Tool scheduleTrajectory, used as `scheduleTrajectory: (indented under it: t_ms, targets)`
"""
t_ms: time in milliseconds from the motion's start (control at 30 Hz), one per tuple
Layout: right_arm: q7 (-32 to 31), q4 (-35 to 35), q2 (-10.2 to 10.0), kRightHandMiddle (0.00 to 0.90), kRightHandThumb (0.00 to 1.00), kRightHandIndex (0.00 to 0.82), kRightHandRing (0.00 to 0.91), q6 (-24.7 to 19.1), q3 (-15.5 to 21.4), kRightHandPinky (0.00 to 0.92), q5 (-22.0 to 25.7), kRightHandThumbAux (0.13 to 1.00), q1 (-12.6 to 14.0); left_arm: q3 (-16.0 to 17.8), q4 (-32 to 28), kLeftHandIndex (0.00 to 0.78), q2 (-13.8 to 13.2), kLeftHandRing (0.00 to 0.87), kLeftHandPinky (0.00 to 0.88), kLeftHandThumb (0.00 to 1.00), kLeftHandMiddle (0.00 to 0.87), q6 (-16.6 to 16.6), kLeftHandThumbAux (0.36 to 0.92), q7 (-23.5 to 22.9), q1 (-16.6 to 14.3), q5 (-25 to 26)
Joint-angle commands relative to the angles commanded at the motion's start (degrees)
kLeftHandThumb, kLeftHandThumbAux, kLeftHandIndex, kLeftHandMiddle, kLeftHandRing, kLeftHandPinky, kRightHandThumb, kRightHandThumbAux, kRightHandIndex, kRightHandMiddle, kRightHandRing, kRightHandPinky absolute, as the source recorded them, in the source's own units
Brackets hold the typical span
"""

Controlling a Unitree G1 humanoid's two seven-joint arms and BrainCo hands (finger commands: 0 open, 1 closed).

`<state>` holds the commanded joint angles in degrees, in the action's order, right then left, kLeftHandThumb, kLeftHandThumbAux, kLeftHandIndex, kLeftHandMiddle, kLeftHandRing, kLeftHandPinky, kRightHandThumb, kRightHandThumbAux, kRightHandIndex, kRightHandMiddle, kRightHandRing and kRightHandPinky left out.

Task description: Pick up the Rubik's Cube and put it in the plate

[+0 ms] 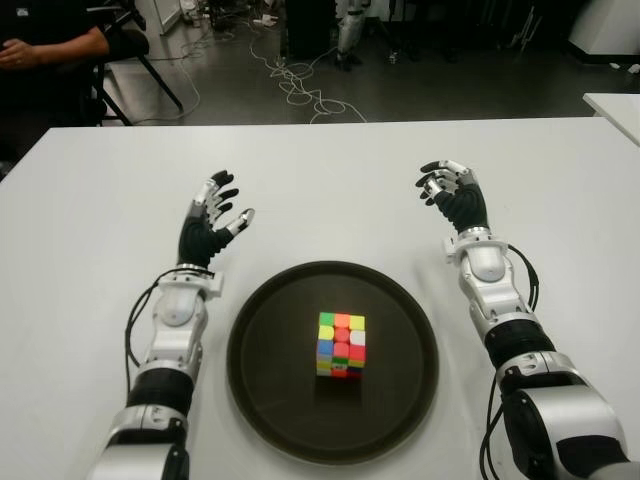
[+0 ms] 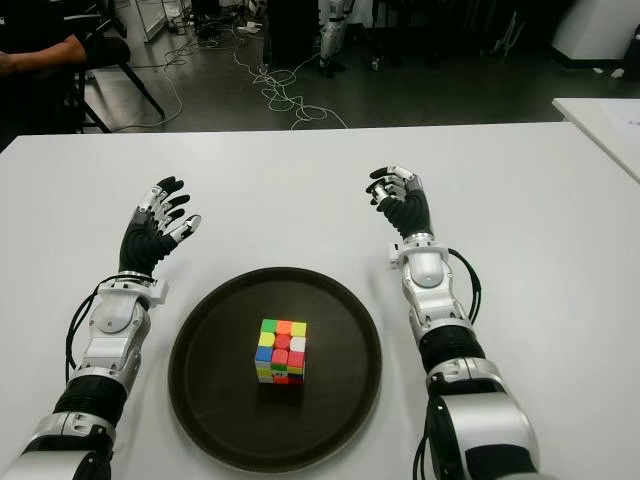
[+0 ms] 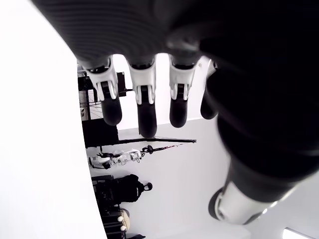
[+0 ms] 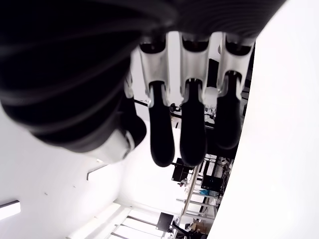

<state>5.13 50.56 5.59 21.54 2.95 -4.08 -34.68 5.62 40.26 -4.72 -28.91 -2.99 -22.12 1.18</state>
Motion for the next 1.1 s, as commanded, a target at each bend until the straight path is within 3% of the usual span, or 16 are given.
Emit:
scheduleTrajectory:
  t_ms: [1100]
  targets:
    - [0.71, -0.03, -0.05, 0.536, 0.692, 0.427, 0.546, 0.42, -0.19, 0.558, -0.63, 0.724, 0.05, 0.19, 1.01, 0.111, 0.00, 0.136, 0.127, 0.063, 0.138, -1.06, 0.788, 0.21, -0.20, -0.09]
